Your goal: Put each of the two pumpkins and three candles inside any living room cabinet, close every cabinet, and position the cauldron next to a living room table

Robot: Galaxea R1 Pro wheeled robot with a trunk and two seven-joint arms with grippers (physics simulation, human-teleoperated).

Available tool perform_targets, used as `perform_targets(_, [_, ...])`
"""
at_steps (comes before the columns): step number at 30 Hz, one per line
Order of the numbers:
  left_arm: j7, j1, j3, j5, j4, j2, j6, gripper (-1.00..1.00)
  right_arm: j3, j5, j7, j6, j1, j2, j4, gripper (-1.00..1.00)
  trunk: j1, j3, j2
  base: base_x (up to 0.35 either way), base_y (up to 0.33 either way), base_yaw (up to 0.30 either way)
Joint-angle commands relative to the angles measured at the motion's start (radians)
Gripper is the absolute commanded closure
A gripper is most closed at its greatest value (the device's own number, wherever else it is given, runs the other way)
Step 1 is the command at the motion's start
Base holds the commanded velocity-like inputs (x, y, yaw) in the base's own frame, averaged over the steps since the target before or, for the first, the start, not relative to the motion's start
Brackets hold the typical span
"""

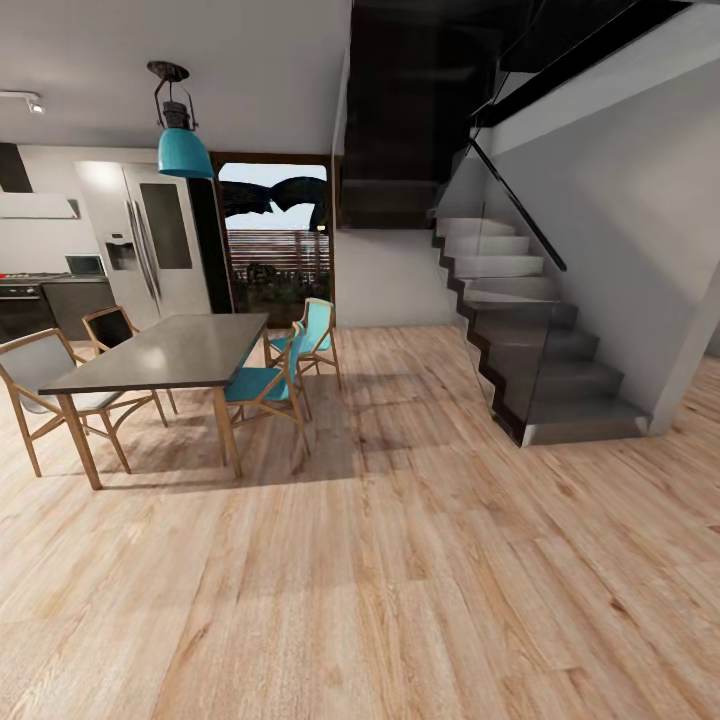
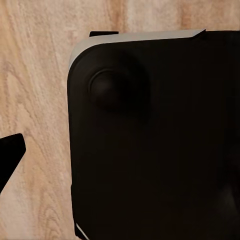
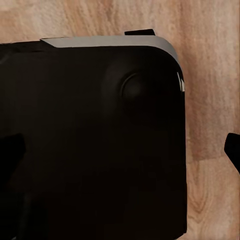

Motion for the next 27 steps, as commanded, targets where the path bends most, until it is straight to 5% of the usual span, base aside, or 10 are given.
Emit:
perform_targets(1, [0.0,0.0,0.0,0.0,-0.001,0.0,-0.001,-1.0,0.0,-0.009,-0.001,-0.004,0.0,0.001,0.001,-1.0,0.0,-0.001,0.0,0.0,0.0,0.019])
perform_targets(11, [0.0,0.0,0.001,0.001,-0.001,0.001,-0.001,-1.0,0.0,-0.01,0.0,-0.005,0.0,0.004,0.0,-1.0,0.0,-0.009,0.0,0.017,0.0,0.191])
perform_targets(27, [0.001,0.0,0.0,0.0,-0.001,0.0,-0.002,-1.0,0.0,-0.009,0.002,-0.017,0.0,0.004,0.0,-1.0,0.0,-0.017,0.0,0.198,-0.059,0.252])
